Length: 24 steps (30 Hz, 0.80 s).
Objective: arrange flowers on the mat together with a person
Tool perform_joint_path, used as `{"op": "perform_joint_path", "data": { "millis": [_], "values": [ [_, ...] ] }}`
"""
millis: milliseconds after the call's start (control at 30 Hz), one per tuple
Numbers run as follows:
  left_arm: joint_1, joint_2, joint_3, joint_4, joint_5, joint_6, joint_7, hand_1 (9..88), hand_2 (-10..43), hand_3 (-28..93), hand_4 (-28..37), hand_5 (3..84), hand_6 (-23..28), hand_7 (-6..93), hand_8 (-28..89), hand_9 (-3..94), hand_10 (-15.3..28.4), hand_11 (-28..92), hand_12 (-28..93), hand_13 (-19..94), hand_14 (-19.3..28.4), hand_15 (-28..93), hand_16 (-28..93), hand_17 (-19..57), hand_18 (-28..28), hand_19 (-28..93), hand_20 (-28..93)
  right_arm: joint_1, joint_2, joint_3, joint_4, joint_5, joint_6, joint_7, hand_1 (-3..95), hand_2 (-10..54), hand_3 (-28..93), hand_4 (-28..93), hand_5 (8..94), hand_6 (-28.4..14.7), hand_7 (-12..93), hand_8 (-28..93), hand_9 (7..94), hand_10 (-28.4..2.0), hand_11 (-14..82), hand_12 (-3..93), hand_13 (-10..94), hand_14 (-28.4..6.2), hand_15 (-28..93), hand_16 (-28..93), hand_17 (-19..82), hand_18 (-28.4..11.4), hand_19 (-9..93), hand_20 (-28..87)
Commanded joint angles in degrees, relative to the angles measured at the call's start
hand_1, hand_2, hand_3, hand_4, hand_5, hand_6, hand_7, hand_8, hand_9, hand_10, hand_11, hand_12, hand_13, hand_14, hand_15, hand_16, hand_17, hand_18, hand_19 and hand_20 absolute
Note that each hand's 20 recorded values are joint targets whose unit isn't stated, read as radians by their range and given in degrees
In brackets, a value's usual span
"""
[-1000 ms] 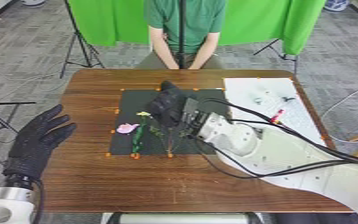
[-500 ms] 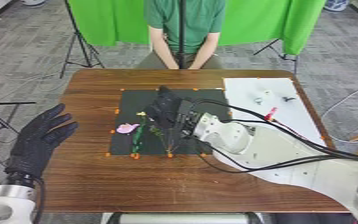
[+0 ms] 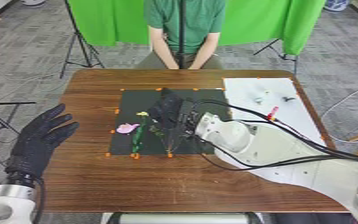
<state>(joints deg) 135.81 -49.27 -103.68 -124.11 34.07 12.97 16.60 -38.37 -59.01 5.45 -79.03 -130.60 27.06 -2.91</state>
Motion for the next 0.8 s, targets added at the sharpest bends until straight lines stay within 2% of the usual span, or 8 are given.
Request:
{"op": "perform_joint_path", "data": {
  "millis": [33, 500, 633, 800],
  "values": [
    [0.09, 0.01, 0.26, 0.50, 0.21, -0.62, -0.74, 28.4, 1.6, 69, -24.1, 37.1, 2.6, 20.0, -8, 33.5, 13.9, 26, 17, 31, 17.7, 36, 2, -3.6, 22.4, 50, 10, 0.42, -0.48, 0.68, 0.30, -0.76, -1.65, 0.90, 42.3, -9.5, 84, -28, 61.2, 6.5, 55, -4, 77.3, -3.3, 22.5, 52.7, 66, -3.0, 61, 41, 25, -14.2, 64, 43],
    [0.41, 0.01, 0.07, 0.37, 0.11, -0.57, -0.46, 28.3, 1.6, 69, -24.2, 37.3, 2.8, 20.5, -8, 33.6, 14.0, 27, 17, 31, 17.8, 37, 2, -3.6, 22.5, 49, 10, -0.39, -0.26, 2.14, -0.06, -1.11, -3.13, 1.74, 38.8, -9.5, 83, -28, 59.7, 5.7, 54, -4, 75.0, -3.9, 21.7, 52.7, 63, -4.3, 65, 33, 24, -14.5, 64, 43],
    [0.49, 0.00, 0.02, 0.33, 0.10, -0.53, -0.45, 28.2, 1.5, 69, -24.2, 37.3, 2.8, 20.4, -8, 33.6, 14.0, 27, 17, 31, 17.7, 37, 1, -3.6, 22.5, 49, 10, -0.59, 0.01, 2.61, -0.53, -1.25, -3.01, 2.24, 37.0, -9.5, 83, -28, 59.2, 5.6, 54, -4, 72.7, -4.5, 27.9, 47.6, 63, -4.5, 66, 31, 23, -14.7, 63, 43],
    [0.46, -0.02, 0.05, 0.36, 0.13, -0.59, -0.42, 28.2, 1.5, 69, -24.2, 37.4, 2.8, 20.7, -8, 33.8, 14.1, 27, 17, 31, 17.7, 37, 1, -3.6, 22.5, 49, 10, -0.72, 0.15, 3.17, -0.73, -1.29, -3.68, 2.54, 36.4, -9.5, 83, -28, 59.1, 5.3, 53, -4, 72.0, -4.9, 29.6, 46.0, 62, -4.6, 66, 31, 23, -14.8, 63, 43]
  ]
}}
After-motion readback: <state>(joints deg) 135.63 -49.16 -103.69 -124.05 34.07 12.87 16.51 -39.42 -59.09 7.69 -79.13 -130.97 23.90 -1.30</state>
